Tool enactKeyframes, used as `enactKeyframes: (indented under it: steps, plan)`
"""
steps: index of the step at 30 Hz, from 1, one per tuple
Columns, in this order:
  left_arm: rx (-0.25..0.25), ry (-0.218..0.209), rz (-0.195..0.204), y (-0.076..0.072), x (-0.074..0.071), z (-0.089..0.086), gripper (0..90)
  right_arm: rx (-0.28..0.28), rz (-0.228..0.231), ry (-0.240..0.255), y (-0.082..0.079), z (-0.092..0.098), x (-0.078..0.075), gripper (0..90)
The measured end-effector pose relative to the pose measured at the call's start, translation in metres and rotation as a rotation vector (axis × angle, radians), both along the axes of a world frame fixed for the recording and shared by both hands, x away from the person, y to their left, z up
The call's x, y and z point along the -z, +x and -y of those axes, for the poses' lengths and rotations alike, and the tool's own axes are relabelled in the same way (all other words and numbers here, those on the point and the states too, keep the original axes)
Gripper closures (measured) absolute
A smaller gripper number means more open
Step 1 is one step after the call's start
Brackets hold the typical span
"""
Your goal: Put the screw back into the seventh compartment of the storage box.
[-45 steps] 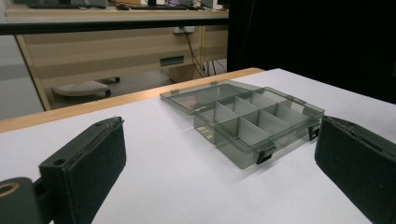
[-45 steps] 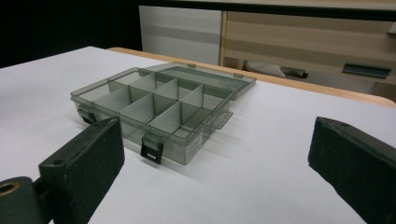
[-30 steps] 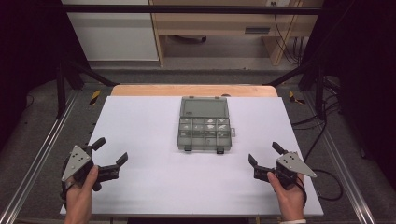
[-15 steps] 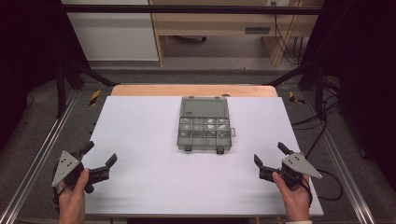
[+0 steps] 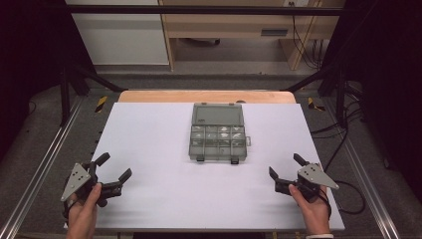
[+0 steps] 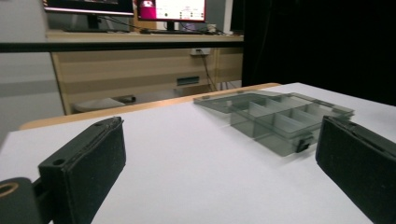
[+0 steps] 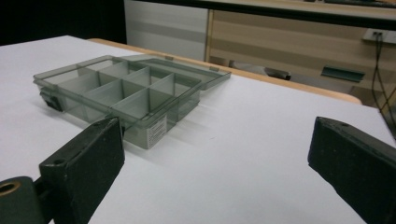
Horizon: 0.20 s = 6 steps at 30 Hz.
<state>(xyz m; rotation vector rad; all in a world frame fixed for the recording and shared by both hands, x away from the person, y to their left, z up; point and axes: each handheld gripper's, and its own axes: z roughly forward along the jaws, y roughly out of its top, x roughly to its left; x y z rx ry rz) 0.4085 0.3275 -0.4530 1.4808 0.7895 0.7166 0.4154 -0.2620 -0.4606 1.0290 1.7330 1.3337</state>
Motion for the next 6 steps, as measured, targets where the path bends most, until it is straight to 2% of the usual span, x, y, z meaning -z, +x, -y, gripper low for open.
enactKeyframes:
  steps: [2,4,6]
  plan:
    - [0.034,0.01,-0.021,0.0,0.003,0.005,1.5,-0.004,-0.01,0.006,0.002,-0.001,0.001,4.0]
    - [0.059,0.026,-0.034,0.002,0.004,0.01,1.5,0.001,-0.014,0.034,0.004,-0.001,0.003,4.0]
    - [0.085,0.063,-0.034,0.003,0.004,0.015,1.5,0.008,-0.02,0.032,0.006,0.0,0.003,4.2]
